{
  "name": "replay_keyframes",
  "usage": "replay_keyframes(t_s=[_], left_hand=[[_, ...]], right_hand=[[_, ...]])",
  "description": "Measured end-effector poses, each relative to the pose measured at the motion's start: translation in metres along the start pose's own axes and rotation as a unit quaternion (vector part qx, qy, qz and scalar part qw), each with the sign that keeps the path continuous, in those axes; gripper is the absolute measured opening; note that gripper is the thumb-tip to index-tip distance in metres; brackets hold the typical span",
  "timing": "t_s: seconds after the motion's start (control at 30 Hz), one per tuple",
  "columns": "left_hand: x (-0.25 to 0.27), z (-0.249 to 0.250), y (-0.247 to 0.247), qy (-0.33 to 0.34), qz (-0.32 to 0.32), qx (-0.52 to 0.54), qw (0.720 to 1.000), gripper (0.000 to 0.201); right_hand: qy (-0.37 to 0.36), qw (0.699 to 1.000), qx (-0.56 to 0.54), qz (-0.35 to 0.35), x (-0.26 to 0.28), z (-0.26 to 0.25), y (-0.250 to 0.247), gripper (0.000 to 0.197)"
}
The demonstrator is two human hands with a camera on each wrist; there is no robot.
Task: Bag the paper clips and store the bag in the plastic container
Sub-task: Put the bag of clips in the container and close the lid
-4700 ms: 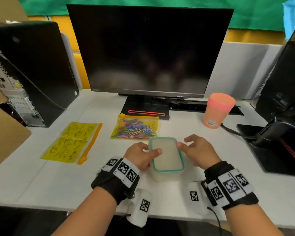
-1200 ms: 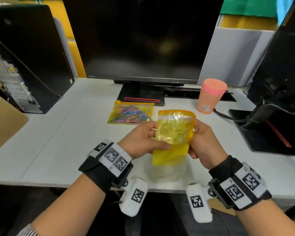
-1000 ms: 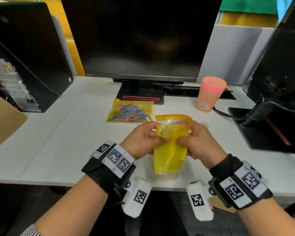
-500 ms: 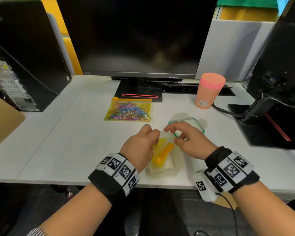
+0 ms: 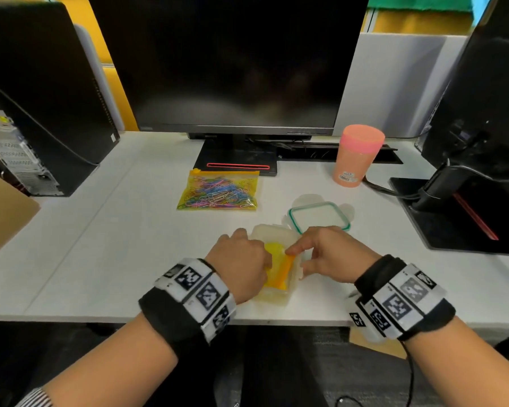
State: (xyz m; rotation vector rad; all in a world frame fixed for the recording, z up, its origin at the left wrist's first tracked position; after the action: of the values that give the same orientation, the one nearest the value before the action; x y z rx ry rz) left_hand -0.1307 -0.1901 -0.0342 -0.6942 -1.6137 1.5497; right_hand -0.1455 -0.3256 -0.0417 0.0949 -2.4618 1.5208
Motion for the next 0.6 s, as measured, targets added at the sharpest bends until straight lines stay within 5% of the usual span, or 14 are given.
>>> replay_keyframes(t_s=[0.1,0.17,0.23,0.3,0.4,0.53,0.6], left_hand=[[0.014,-0.006,0.008,-0.017,-0.004,0.04,0.999,0.077],[0.017,-0.008,0.017,-0.028,-0.031,0.019,0.999,0.085],[0.017,-0.011,0.027,-0.039,-0.07,0.016,0.997,0.084],[0.018,-0.013,0.031,-0.045,-0.082,0.029,0.995,0.077],[0.017,-0.012,0.03,-0.051,-0.078,0.039,0.995,0.066],[0.013,-0.011,0.028,-0.059,-0.034,0.023,0.997,0.049],[0.013,-0.012,0.03,-0.056,-0.019,0.021,0.998,0.045]], right_hand=[[-0.008,1.0,0.016,0.003,0.0,-0.005,0.0,0.044],[-0.014,0.992,-0.12,-0.021,0.001,-0.005,-0.01,0.046],[0.006,0.984,-0.163,0.067,-0.008,0.009,-0.036,0.047],[0.067,0.99,-0.013,0.122,-0.023,0.025,-0.05,0.042],[0.148,0.964,0.218,0.025,-0.042,0.044,-0.034,0.051],[0.085,0.944,0.318,0.007,-0.054,0.032,-0.022,0.025],[0.078,0.93,0.359,0.028,-0.053,0.025,-0.024,0.029]])
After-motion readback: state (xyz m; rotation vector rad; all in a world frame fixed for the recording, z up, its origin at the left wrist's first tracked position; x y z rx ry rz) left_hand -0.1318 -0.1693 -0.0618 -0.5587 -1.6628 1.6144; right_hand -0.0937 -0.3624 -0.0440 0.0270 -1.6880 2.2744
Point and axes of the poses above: each hand's wrist, its own x-axis away from the middle knuckle, its own y-axis out of the palm, z = x × y, the point moved 7 cm from there along -x, towards the middle knuckle, and after that the axes turned 11 degrees about y, right-handed, at the moved point
